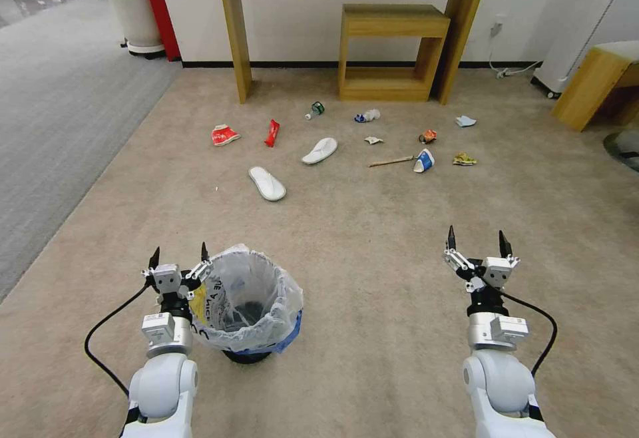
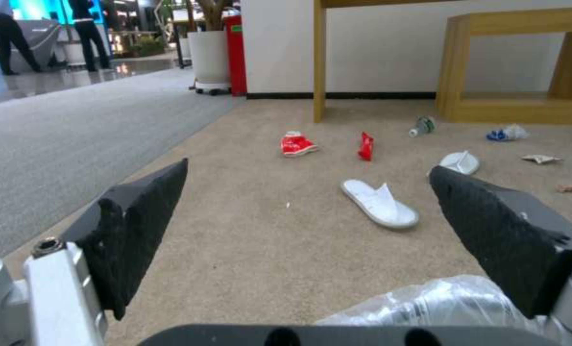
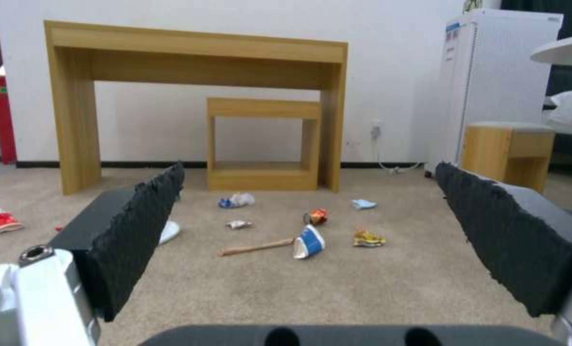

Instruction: Pick up the trash bin and place the garbage on the floor into it.

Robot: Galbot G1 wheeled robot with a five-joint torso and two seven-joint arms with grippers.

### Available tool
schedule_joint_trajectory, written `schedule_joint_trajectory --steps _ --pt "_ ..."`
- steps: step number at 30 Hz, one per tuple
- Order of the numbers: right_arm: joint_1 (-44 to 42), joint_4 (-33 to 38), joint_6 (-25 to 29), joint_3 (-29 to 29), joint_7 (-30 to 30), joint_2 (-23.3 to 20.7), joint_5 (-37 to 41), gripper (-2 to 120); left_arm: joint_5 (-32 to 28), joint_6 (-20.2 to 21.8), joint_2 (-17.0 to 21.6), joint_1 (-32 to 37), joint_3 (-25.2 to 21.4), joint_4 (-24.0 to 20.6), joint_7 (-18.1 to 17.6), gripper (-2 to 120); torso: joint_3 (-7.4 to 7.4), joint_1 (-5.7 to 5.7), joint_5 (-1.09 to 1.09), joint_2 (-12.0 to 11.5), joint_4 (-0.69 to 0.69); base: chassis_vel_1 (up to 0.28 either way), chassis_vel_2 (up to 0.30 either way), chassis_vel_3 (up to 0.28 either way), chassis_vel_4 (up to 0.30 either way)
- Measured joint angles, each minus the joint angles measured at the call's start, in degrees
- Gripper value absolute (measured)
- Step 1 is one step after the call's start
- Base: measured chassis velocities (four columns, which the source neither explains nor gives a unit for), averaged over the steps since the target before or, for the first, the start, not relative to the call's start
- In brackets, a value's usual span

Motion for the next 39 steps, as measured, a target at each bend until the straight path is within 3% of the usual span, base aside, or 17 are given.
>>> schedule_joint_trajectory --steps 32,36,39 --pt "0.7 -1.4 1.2 -0.6 1.0 -0.3 0.3 100 0.0 0.8 0.3 -0.2 0.1 0.5 -0.6 100 0.00 0.00 0.00 0.0 0.00 -0.030 0.031 0.031 -0.032" --pt "0.4 -1.3 1.0 -0.4 1.0 -1.0 0.6 100 -1.3 4.2 1.1 0.7 0.8 -1.1 -0.9 100 0.00 0.00 0.00 0.0 0.00 0.000 0.000 0.000 0.000" --pt "0.0 -0.8 0.3 -0.4 1.4 -1.3 0.5 100 -3.5 11.4 2.2 2.4 2.3 -3.7 -2.4 100 0.00 0.00 0.00 0.0 0.00 0.000 0.000 0.000 0.000"
